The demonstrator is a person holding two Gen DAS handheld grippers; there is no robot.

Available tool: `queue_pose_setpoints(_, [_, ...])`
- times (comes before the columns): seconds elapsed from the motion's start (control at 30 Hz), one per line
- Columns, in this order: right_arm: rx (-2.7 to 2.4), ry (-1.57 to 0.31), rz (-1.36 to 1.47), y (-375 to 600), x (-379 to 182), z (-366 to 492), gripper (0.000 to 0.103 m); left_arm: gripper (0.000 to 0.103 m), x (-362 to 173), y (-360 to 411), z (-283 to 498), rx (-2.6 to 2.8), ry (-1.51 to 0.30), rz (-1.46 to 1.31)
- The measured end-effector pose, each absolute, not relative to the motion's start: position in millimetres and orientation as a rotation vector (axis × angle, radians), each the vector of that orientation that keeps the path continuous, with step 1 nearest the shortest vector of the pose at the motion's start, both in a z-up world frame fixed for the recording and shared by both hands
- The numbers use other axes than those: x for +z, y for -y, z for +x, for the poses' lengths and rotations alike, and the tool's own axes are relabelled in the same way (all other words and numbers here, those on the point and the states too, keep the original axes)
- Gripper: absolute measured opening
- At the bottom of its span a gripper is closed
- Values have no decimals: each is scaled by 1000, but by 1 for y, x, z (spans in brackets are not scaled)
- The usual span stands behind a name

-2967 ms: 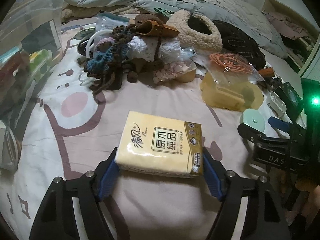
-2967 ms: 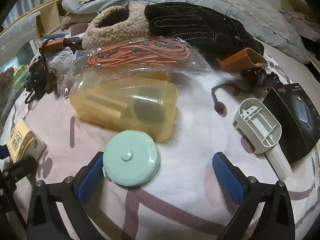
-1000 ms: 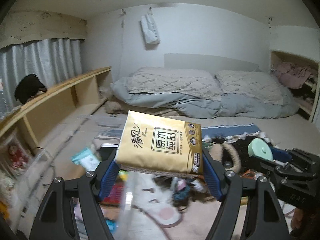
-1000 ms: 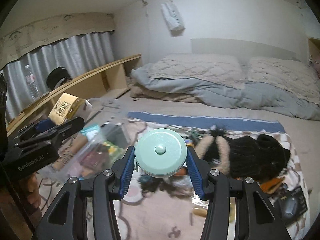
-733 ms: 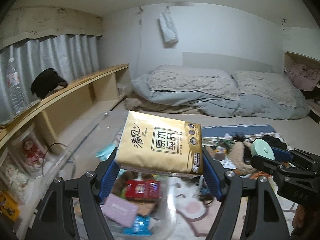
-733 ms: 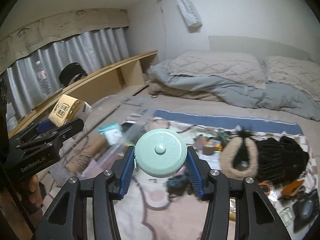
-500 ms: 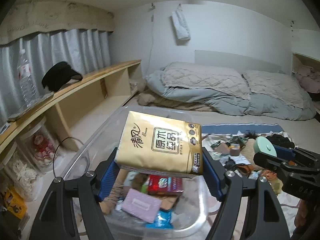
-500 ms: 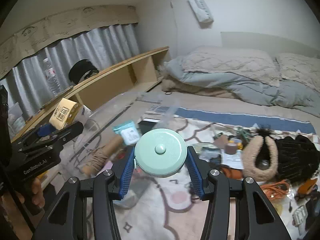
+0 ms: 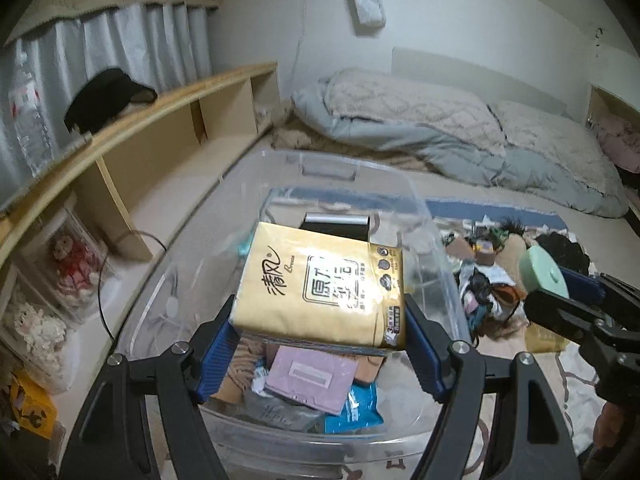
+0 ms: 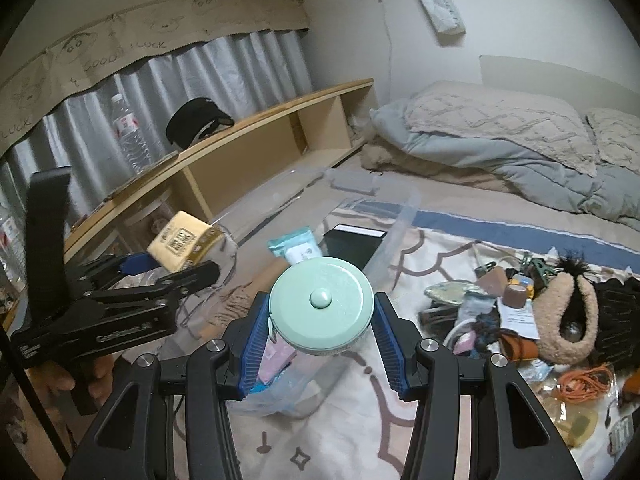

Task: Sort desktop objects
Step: 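Carry the tissue pack into the clear bin with the left gripper while the right carries the tape measure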

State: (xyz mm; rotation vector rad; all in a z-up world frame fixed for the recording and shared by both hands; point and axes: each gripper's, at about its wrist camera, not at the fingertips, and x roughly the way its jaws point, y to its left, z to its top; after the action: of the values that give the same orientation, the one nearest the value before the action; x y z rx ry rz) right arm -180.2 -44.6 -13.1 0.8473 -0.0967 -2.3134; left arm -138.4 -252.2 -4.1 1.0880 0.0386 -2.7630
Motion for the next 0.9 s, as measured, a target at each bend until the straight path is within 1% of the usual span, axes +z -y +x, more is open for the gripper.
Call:
queue_pose_setpoints(0.13, [-2293, 91, 847, 50, -11, -178, 51, 76, -15, 260, -147, -2732, -41, 1183])
queue_pose_setpoints(0.3, [-2286, 103, 851, 52, -12, -178, 51, 76, -29, 264, -153, -2683, -3, 1275])
queue_pose_setpoints(0.57, [-2264, 90, 876, 61, -13, -176, 51, 76, -37, 265, -155, -2683, -72, 1397])
queue_pose_setpoints(0.8, [-2245, 89, 891, 69, -13, -173, 51, 76, -46, 265, -157, -2635, -26, 1469])
queue_pose_setpoints(0.83, [-2244, 85, 893, 70, -13, -172, 51, 77, -46, 267, -156, -2627, -30, 1464])
queue_pose_setpoints(0.9, [-2242, 81, 896, 71, -13, -172, 51, 83, -47, 271, -156, -2610, -40, 1454])
